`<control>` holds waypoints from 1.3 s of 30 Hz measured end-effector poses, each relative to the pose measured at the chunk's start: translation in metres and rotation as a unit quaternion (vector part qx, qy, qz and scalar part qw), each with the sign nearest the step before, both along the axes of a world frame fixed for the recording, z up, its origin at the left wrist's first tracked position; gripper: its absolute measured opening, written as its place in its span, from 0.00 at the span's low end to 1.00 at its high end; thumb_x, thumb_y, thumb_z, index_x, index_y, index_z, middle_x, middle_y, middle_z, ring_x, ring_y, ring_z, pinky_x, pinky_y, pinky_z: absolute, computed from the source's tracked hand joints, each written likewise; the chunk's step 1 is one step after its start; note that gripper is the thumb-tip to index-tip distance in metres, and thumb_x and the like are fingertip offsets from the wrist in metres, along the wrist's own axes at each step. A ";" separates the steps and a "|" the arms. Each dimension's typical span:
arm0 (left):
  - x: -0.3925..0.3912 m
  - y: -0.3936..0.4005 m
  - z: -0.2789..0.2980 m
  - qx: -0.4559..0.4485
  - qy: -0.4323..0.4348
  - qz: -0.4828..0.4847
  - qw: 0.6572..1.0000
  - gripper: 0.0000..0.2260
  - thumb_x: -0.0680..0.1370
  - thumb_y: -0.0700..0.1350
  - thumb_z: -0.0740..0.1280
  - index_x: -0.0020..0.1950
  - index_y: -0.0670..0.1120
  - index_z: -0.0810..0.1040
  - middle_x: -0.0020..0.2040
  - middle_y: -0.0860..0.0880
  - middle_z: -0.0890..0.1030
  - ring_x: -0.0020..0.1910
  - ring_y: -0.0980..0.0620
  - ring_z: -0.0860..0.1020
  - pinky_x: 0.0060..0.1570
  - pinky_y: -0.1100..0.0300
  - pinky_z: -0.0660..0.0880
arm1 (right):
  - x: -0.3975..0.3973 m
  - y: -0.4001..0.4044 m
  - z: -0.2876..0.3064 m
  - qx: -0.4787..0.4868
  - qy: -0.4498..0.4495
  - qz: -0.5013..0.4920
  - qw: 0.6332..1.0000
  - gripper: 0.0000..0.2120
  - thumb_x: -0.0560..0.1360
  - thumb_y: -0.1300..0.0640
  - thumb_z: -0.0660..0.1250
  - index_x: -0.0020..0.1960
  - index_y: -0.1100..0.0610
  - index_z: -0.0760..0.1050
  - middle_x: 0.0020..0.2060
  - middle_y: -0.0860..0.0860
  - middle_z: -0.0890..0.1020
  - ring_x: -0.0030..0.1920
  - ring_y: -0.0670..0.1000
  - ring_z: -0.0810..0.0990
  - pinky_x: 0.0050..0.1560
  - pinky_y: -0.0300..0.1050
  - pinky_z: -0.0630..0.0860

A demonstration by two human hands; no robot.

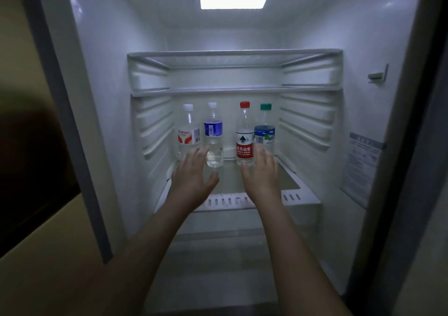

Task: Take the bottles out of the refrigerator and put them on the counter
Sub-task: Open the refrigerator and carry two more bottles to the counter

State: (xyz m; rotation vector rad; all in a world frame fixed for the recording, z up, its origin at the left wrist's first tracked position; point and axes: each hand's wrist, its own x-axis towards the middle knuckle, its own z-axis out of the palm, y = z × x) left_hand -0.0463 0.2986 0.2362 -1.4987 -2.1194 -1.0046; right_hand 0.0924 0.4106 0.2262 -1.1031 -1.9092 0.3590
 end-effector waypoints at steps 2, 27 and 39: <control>-0.004 0.009 0.001 0.001 -0.002 0.014 1.000 0.31 0.76 0.57 0.62 0.77 0.55 0.57 0.77 0.52 0.61 0.75 0.49 0.61 0.70 0.42 0.63 | 0.001 0.005 0.001 0.014 0.004 -0.001 1.000 0.31 0.80 0.42 0.56 0.80 0.49 0.50 0.79 0.50 0.56 0.78 0.53 0.52 0.77 0.56 0.53; -0.061 0.124 0.006 0.244 -0.371 0.082 0.892 0.51 0.66 0.50 0.80 0.78 0.40 0.52 0.75 0.37 0.63 0.74 0.40 0.63 0.72 0.50 0.61 | -0.021 0.073 -0.004 -0.189 0.314 -0.014 0.930 0.53 0.71 0.54 0.76 0.80 0.48 0.40 0.78 0.55 0.60 0.74 0.58 0.66 0.71 0.61 0.68; -0.100 0.139 -0.015 0.192 -0.419 0.146 0.875 0.44 0.66 0.49 0.80 0.76 0.47 0.59 0.72 0.42 0.70 0.68 0.38 0.71 0.66 0.44 0.69 | -0.030 0.095 -0.014 -0.229 0.269 0.010 0.936 0.51 0.72 0.57 0.75 0.80 0.49 0.41 0.79 0.54 0.57 0.76 0.58 0.61 0.71 0.60 0.64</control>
